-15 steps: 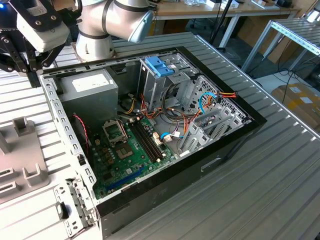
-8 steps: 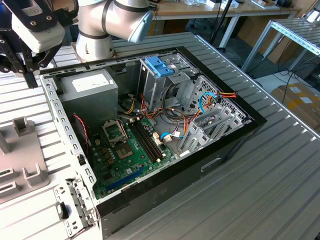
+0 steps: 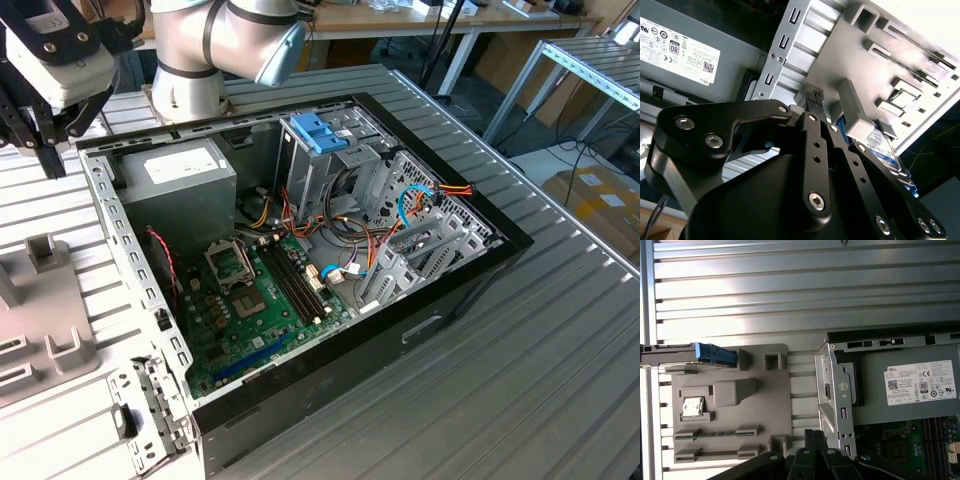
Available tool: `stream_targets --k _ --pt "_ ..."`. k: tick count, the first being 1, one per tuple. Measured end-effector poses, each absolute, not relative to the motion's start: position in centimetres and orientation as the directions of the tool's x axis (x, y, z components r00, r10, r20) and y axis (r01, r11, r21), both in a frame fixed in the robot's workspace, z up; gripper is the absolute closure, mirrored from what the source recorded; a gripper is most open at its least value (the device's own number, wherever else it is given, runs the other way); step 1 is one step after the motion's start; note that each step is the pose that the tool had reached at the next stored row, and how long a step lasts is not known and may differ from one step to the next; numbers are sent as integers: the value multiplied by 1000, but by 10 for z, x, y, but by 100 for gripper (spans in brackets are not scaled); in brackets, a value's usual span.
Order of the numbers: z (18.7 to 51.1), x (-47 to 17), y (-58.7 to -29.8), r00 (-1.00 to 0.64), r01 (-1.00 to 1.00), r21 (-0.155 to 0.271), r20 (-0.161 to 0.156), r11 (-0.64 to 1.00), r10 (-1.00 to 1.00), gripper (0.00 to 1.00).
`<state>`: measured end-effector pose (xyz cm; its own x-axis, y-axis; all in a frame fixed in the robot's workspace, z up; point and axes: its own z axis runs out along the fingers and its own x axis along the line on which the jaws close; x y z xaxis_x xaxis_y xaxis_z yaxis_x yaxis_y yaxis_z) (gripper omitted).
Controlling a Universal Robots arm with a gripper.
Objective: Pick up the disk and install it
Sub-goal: 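Reach for the disk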
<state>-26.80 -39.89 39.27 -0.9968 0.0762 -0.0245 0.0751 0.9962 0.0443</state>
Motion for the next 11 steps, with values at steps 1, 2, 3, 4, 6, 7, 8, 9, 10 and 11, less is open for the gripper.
stream_targets --k 1,2,3,4,6,7,8,9,10,11 --pt "393 -269 -399 -997 75 44 -24 996 76 89" --pt "393 -269 -399 -997 75 44 -25 996 76 89" --pt "393 -270 -399 -997 75 44 -24 996 76 89" --pt "393 -271 -399 -997 75 44 -24 996 76 89" --pt "393 -272 -399 -997 75 44 -25 996 76 89" --pt "393 -273 -399 -997 75 44 -24 996 76 89" --pt "393 -274 -399 -997 75 44 -24 996 76 89" --pt "393 -275 -399 -997 75 44 -24 996 76 89" --pt "393 -276 -399 -997 75 44 -24 996 76 89" --pt "393 -277 -399 -997 75 44 -24 996 76 89"
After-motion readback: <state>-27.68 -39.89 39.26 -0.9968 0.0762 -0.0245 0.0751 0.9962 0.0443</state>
